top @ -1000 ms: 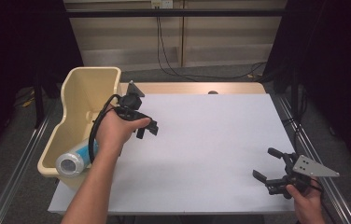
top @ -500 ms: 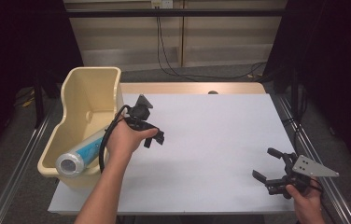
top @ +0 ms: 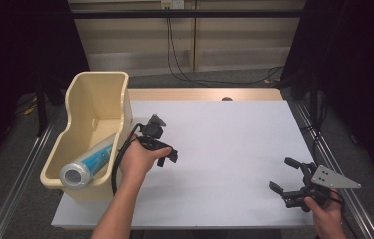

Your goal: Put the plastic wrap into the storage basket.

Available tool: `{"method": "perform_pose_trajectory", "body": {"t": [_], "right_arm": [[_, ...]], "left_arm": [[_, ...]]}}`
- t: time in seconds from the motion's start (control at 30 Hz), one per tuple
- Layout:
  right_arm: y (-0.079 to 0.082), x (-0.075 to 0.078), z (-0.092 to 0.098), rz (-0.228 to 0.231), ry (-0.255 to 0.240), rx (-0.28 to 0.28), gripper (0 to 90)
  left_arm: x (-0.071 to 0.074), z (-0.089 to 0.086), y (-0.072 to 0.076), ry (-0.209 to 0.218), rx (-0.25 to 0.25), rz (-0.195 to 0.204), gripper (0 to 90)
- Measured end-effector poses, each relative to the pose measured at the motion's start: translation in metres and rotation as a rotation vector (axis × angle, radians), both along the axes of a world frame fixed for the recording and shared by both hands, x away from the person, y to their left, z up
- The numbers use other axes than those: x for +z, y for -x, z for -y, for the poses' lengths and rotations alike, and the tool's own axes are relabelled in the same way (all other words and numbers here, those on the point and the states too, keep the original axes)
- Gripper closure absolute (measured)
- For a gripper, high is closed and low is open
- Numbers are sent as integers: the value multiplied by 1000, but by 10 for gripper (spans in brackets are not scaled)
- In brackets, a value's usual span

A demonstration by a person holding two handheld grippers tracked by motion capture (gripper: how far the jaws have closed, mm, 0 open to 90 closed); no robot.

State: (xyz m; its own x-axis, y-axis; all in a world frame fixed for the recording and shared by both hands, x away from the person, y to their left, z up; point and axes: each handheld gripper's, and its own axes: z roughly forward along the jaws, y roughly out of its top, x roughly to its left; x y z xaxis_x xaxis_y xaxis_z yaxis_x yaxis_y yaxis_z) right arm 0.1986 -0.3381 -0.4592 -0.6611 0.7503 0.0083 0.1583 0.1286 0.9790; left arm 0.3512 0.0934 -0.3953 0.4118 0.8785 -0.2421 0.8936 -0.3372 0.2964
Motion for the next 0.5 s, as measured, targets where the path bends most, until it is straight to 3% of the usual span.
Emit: {"method": "perform_pose_trajectory", "body": {"t": [0.3,0.5], "right_arm": [[0,0,0,4,4,2,10],[0,0,0,0,2,4,10]], "left_arm": [[-23,-3,6,-7,9,42,199],[-35,-4,12,39,21,161,193]]}}
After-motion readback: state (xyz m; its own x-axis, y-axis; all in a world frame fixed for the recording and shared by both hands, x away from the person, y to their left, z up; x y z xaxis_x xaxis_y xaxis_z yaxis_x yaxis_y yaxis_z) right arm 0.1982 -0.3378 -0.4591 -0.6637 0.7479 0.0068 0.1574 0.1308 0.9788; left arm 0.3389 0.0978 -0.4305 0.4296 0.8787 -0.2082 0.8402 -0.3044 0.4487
